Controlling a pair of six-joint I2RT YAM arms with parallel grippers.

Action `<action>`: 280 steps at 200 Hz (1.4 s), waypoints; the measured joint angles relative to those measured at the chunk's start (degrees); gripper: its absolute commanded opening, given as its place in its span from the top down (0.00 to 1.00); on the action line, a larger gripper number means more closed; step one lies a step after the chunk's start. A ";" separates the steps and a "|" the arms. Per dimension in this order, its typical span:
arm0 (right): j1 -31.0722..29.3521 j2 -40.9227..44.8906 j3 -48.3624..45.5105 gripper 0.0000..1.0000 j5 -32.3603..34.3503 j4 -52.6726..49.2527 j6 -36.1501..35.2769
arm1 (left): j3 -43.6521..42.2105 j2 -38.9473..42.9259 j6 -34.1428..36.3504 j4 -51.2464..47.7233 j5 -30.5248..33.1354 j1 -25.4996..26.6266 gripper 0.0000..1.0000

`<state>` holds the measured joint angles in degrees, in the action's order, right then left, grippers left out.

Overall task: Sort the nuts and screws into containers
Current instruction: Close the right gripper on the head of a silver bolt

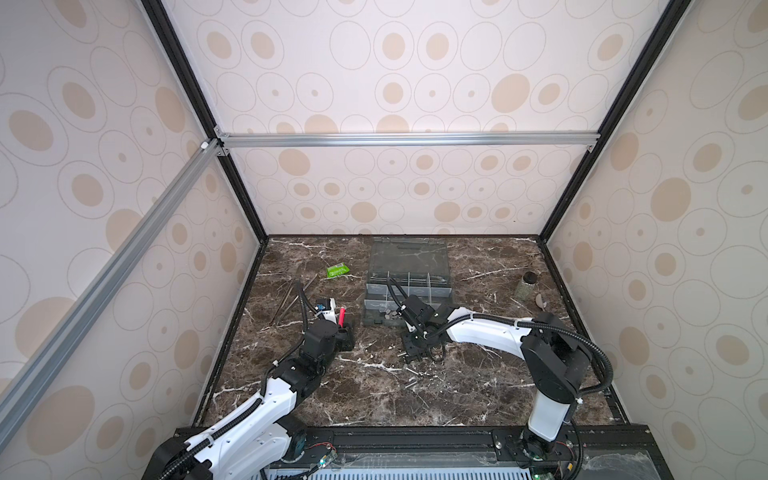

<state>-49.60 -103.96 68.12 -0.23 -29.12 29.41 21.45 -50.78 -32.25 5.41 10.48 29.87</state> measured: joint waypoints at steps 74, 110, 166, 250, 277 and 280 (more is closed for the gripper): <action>-0.02 -0.92 0.04 0.79 -0.26 0.00 0.09 | -0.02 -0.11 -0.04 0.22 -0.17 -0.31 0.45; -0.07 -0.94 0.04 0.84 -0.50 0.07 0.11 | -0.22 -0.11 -0.07 0.28 -0.33 -0.37 0.45; -0.17 -0.94 0.07 0.90 -0.68 0.20 0.33 | -0.24 -0.11 -0.09 0.35 -0.39 -0.57 0.45; -0.17 -0.92 0.11 0.92 -1.14 0.44 0.96 | -0.31 -0.07 -0.09 0.37 -0.74 -0.74 0.45; -0.17 -0.81 0.13 0.92 -1.09 0.39 0.98 | -0.35 -0.02 -0.09 0.35 -0.96 -0.85 0.45; -0.17 -0.81 0.15 0.92 -1.09 0.37 0.98 | -0.35 -0.02 -0.09 0.35 -0.98 -0.87 0.46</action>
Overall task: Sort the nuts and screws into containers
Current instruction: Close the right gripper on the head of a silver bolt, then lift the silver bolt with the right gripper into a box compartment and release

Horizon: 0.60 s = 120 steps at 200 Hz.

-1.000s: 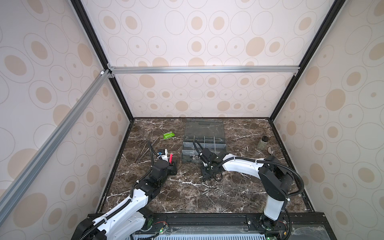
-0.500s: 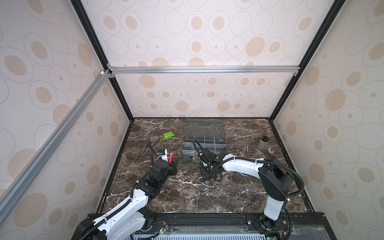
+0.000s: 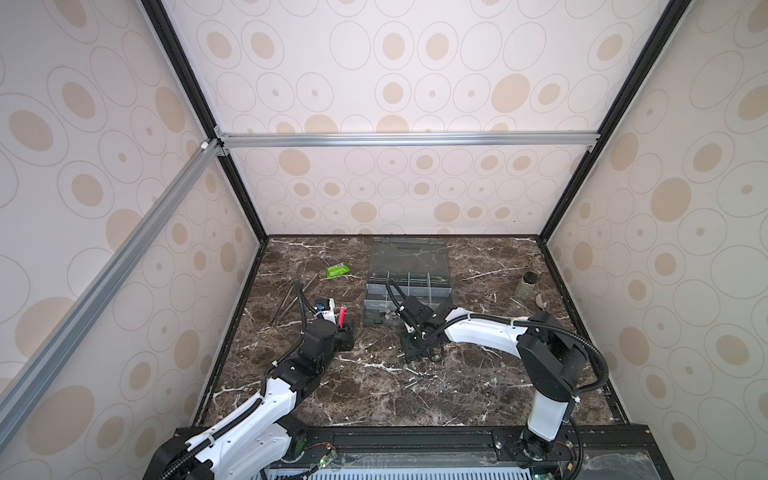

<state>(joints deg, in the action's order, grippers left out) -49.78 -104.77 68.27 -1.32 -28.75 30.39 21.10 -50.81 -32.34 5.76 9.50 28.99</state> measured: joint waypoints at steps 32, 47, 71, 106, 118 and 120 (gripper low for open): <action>-0.04 0.39 0.59 0.92 0.22 -0.55 -0.04 | 0.00 0.00 0.00 0.00 -0.22 -0.02 0.46; -0.04 0.96 1.16 0.92 0.70 -0.76 -0.07 | 0.00 0.00 0.00 0.00 -0.33 -0.04 0.45; -0.04 1.92 2.10 0.92 1.42 -0.83 -0.22 | 0.00 0.00 0.00 0.02 -0.46 -0.04 0.46; 0.17 2.71 3.08 0.92 2.51 -1.14 -0.98 | 0.00 0.02 0.00 0.00 -0.66 -0.09 0.45; 0.52 2.82 3.80 0.92 2.73 -1.70 -1.57 | 0.00 0.09 0.00 0.02 -0.66 -0.13 0.46; 0.63 2.86 3.93 0.92 2.80 -1.79 -1.60 | 0.00 0.11 0.00 0.00 -0.66 -0.13 0.45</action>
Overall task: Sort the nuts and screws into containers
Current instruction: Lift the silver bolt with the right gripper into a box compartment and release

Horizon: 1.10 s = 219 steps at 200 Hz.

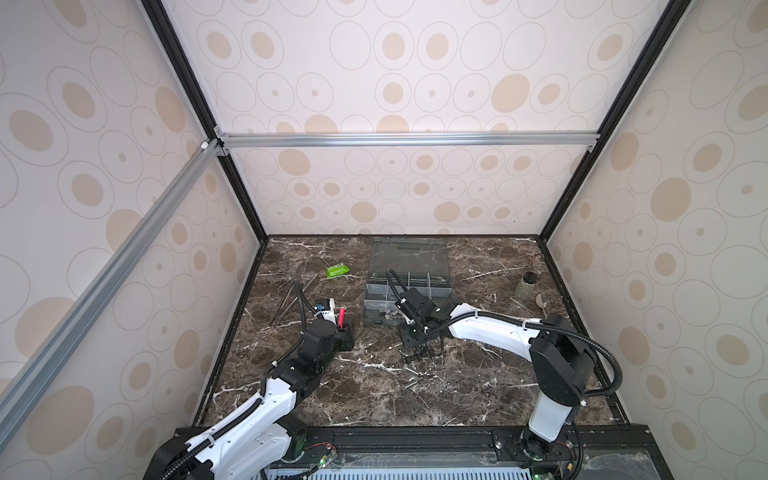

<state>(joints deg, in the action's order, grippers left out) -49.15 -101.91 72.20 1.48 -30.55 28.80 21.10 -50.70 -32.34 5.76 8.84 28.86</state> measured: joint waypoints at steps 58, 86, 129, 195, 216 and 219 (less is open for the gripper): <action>5.51 2.67 4.04 0.92 2.10 -2.03 -3.82 | -0.28 0.42 0.00 0.00 -0.04 -0.13 0.45; 9.35 3.74 5.73 0.92 3.50 -2.56 -5.81 | -0.42 0.42 0.00 0.02 -0.35 -0.20 0.45; 15.80 3.48 7.91 0.92 5.81 -3.10 -8.55 | -0.42 0.39 0.00 0.07 -0.94 -0.26 0.46; 20.33 -3.78 11.43 0.92 7.43 -2.91 -10.29 | -0.61 0.39 -0.07 0.63 -2.29 -0.26 0.45; 20.55 -5.64 11.43 0.91 7.63 -2.93 -10.27 | -0.61 0.39 -0.07 0.63 -2.36 -0.28 0.45; 20.57 -5.86 11.43 0.91 7.63 -2.93 -10.27 | -0.61 0.39 -0.07 0.63 -2.38 -0.28 0.45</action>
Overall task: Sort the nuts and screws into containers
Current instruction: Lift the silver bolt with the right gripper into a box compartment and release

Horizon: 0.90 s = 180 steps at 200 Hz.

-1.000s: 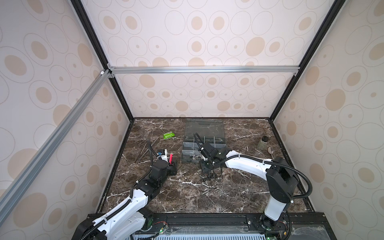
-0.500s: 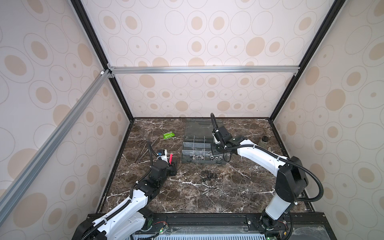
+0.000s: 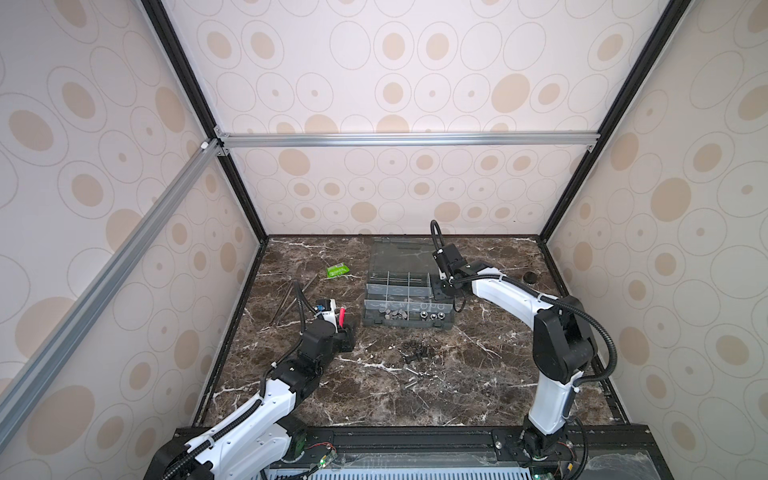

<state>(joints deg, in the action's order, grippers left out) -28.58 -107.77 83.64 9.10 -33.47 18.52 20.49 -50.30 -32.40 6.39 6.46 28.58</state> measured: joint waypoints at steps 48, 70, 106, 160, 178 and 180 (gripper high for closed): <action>0.35 -0.48 0.00 0.88 0.17 0.09 0.04 | -0.35 -0.04 -0.39 0.02 -0.74 0.00 0.45; 0.44 -0.79 0.00 0.88 0.24 0.09 0.04 | -0.35 -0.09 -0.39 0.02 -0.94 0.00 0.45; 0.66 -0.90 0.00 0.86 0.87 0.02 0.07 | -0.35 -0.17 -0.39 0.02 -1.05 -0.04 0.45; 1.55 -0.90 0.07 0.74 1.66 -0.15 0.46 | -0.35 -1.29 -0.39 0.07 -1.42 -0.09 0.45; 1.60 -0.90 0.07 0.73 1.68 -0.17 0.46 | -0.35 -1.29 -0.39 0.04 -1.49 -0.11 0.45; 1.60 -0.90 0.07 0.73 1.68 -0.17 0.46 | -0.35 -1.29 -0.39 0.07 -1.49 -0.11 0.45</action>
<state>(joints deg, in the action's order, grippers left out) -26.98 -108.66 83.70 10.79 -33.65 18.98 20.14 -51.59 -32.80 6.46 4.97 28.47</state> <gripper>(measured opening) 0.264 0.546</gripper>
